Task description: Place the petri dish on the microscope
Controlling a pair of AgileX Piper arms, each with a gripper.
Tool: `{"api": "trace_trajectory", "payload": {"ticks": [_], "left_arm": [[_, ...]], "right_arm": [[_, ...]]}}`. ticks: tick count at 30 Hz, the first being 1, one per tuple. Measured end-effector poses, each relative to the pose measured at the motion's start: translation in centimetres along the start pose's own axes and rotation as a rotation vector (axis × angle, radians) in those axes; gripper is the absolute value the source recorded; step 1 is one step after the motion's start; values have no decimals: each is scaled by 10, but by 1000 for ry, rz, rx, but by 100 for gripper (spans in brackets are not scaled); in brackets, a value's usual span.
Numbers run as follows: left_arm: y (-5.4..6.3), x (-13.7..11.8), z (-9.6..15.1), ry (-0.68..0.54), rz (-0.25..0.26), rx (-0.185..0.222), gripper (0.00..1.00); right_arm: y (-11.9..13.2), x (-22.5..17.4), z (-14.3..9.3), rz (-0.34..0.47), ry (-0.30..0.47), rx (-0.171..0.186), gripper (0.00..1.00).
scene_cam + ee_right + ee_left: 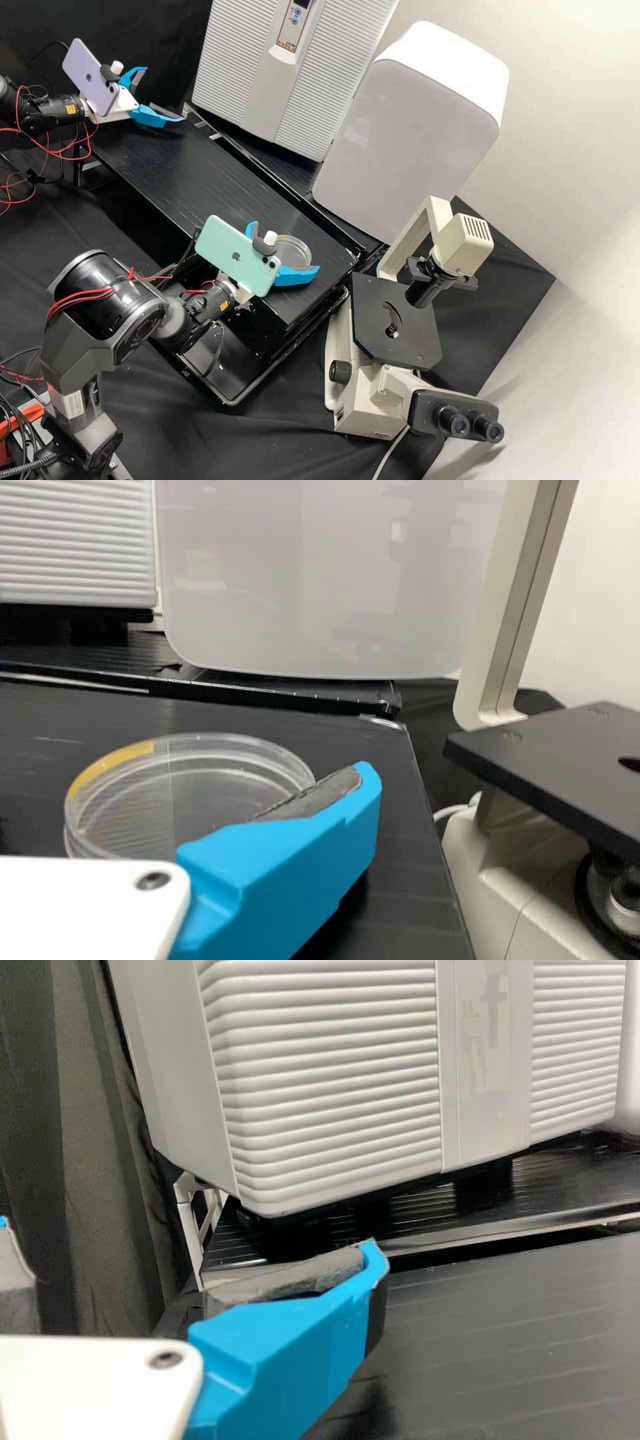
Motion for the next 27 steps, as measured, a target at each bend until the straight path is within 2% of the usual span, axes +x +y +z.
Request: {"api": "trace_trajectory", "payload": {"ticks": [9, 17, 18, 21, 27], "left_arm": [[0, 0, 0, 0, 0, 0, 100], [0, 0, 0, 0, 0, 0, 100], [0, 0, 0, 0, 0, 0, 100], [0, 0, 0, 0, 0, 0, 100], [0, 0, 0, 0, 0, 0, 100]], "right_arm": [[-2, 3, 11, -3, -42, 0, 100], [-3, 8, 14, -5, -48, -1, 100], [-2, 9, 15, 0, -46, -2, 0], [-2, 9, 15, -4, -34, -13, 0], [0, 9, 16, -4, -34, 11, 0]]}}
